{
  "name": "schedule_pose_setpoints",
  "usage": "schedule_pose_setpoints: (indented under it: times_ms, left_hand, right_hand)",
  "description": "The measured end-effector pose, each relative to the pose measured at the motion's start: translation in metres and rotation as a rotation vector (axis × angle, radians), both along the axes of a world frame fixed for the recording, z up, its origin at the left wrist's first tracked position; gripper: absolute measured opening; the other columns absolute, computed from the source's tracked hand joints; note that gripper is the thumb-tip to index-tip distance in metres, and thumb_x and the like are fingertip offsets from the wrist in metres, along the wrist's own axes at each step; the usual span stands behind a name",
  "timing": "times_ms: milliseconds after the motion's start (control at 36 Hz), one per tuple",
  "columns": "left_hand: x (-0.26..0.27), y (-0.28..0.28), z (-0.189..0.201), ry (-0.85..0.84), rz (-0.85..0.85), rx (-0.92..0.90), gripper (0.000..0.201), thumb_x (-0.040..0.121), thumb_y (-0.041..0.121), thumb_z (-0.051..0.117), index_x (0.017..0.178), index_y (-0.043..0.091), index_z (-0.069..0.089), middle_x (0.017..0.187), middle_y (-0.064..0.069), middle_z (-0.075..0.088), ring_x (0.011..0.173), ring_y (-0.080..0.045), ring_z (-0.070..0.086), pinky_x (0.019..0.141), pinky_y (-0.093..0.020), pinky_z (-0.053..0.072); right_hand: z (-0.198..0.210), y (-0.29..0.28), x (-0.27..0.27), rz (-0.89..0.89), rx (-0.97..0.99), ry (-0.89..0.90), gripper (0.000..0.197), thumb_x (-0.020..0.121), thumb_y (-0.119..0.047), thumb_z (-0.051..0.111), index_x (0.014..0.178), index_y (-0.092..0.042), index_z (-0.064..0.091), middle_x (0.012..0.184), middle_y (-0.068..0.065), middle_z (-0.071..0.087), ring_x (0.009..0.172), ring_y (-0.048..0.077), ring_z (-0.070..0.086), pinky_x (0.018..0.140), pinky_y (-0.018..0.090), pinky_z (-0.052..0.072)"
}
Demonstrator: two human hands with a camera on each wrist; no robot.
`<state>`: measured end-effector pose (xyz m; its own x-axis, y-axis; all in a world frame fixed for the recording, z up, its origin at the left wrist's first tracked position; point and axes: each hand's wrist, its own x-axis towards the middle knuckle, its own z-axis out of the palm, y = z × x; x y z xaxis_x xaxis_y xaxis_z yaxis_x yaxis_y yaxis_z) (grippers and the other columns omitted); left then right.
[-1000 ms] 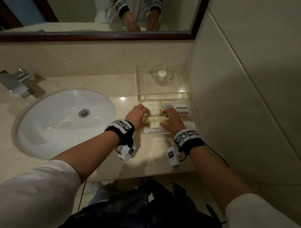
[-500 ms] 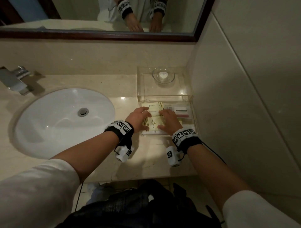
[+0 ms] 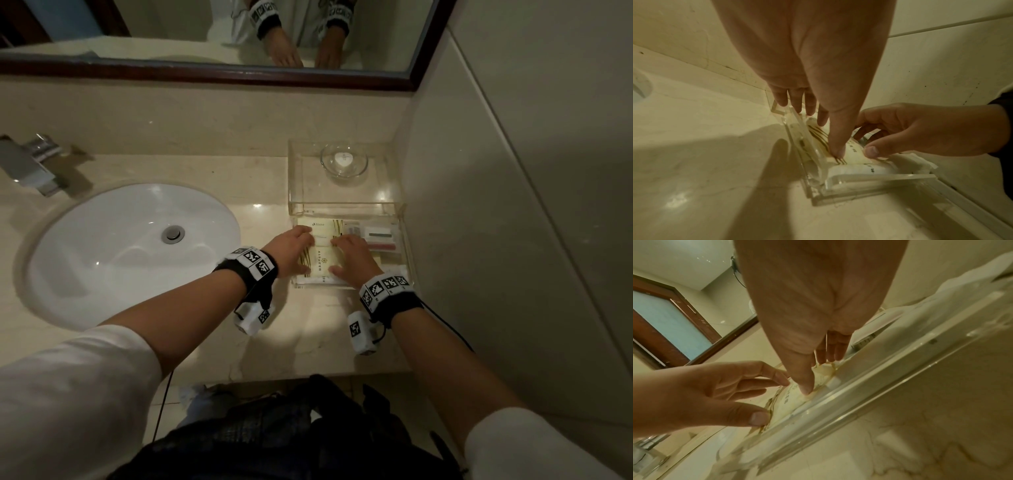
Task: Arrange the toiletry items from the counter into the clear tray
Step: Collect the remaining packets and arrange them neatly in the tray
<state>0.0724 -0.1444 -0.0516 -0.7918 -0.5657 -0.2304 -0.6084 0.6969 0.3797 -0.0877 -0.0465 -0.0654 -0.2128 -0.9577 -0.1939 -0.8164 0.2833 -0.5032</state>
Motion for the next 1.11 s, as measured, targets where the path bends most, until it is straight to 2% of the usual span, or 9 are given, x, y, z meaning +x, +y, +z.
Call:
schedule_pose_setpoints:
  times_ms: [167, 361, 472, 667, 778, 889, 944, 1028, 1111]
  left_hand:
    - [0.0, 0.002, 0.001, 0.037, 0.013, 0.025, 0.065, 0.076, 0.025, 0.075, 0.132, 0.012, 0.044, 0.15, -0.008, 0.027, 0.129, -0.026, 0.042, 0.104, -0.031, 0.038]
    - [0.002, 0.004, 0.004, 0.14, 0.025, 0.058, 0.055, 0.077, 0.019, 0.073, 0.126, 0.012, 0.05, 0.147, -0.006, 0.031, 0.126, -0.022, 0.045, 0.101, -0.027, 0.04]
    - [0.004, 0.003, 0.005, 0.164, 0.022, 0.026, 0.047, 0.078, 0.018, 0.072, 0.121, 0.013, 0.054, 0.14, -0.006, 0.038, 0.126, -0.021, 0.044, 0.103, -0.028, 0.038]
    - [0.009, 0.0, 0.005, 0.221, 0.033, 0.006, 0.037, 0.078, 0.016, 0.071, 0.114, 0.014, 0.058, 0.125, -0.006, 0.048, 0.116, -0.022, 0.048, 0.099, -0.031, 0.042]
    - [0.011, 0.0, 0.006, 0.257, 0.059, 0.018, 0.034, 0.079, 0.012, 0.07, 0.111, 0.014, 0.06, 0.12, -0.006, 0.049, 0.113, -0.022, 0.05, 0.098, -0.032, 0.042]
    - [0.014, -0.001, 0.007, 0.28, 0.137, 0.057, 0.029, 0.08, 0.015, 0.068, 0.109, 0.016, 0.061, 0.118, -0.006, 0.051, 0.112, -0.021, 0.051, 0.099, -0.032, 0.041]
    - [0.015, -0.003, 0.007, 0.294, 0.182, 0.063, 0.027, 0.083, 0.015, 0.066, 0.11, 0.014, 0.061, 0.117, -0.008, 0.052, 0.11, -0.022, 0.052, 0.096, -0.027, 0.04]
    - [0.019, -0.005, 0.008, 0.322, 0.257, 0.083, 0.023, 0.087, 0.015, 0.061, 0.11, 0.011, 0.061, 0.115, -0.01, 0.052, 0.104, -0.021, 0.054, 0.087, -0.024, 0.041]
    - [0.025, -0.006, 0.008, 0.342, 0.31, 0.105, 0.02, 0.089, 0.018, 0.059, 0.108, 0.012, 0.061, 0.116, -0.009, 0.053, 0.101, -0.02, 0.057, 0.082, -0.021, 0.04]
  right_hand:
    - [0.0, 0.002, -0.001, 0.007, -0.031, 0.027, 0.059, 0.078, -0.02, 0.073, 0.131, -0.011, 0.048, 0.136, 0.009, 0.043, 0.128, 0.026, 0.036, 0.109, 0.032, 0.027]
    - [0.003, 0.003, -0.003, 0.01, -0.17, 0.039, 0.047, 0.076, -0.017, 0.074, 0.119, -0.009, 0.057, 0.124, 0.011, 0.051, 0.117, 0.026, 0.042, 0.101, 0.028, 0.03]
    - [0.003, 0.005, -0.004, 0.008, -0.239, 0.036, 0.036, 0.076, -0.015, 0.073, 0.109, -0.008, 0.061, 0.114, 0.011, 0.055, 0.109, 0.027, 0.047, 0.097, 0.03, 0.035]
    - [0.005, 0.007, -0.003, -0.007, -0.255, 0.04, 0.031, 0.076, -0.013, 0.072, 0.104, -0.007, 0.062, 0.112, 0.011, 0.056, 0.108, 0.026, 0.048, 0.092, 0.025, 0.032]
    - [0.005, 0.008, -0.002, 0.004, -0.273, 0.036, 0.028, 0.075, -0.011, 0.071, 0.101, -0.007, 0.063, 0.106, 0.011, 0.058, 0.103, 0.026, 0.05, 0.091, 0.028, 0.035]
    - [0.007, 0.006, 0.0, 0.015, -0.308, 0.023, 0.024, 0.077, -0.01, 0.069, 0.1, -0.008, 0.062, 0.102, 0.008, 0.059, 0.098, 0.022, 0.05, 0.085, 0.023, 0.034]
    - [0.008, 0.005, 0.002, 0.022, -0.33, 0.013, 0.021, 0.078, -0.009, 0.068, 0.098, -0.01, 0.062, 0.098, 0.006, 0.06, 0.095, 0.021, 0.051, 0.084, 0.023, 0.035]
    - [0.012, 0.001, 0.006, 0.026, -0.365, -0.002, 0.018, 0.079, -0.009, 0.066, 0.096, -0.012, 0.062, 0.094, 0.003, 0.061, 0.091, 0.019, 0.052, 0.084, 0.028, 0.042]
    - [0.018, -0.002, 0.012, 0.029, -0.399, -0.018, 0.015, 0.08, -0.011, 0.066, 0.095, -0.011, 0.062, 0.09, 0.003, 0.061, 0.087, 0.019, 0.052, 0.081, 0.028, 0.042]
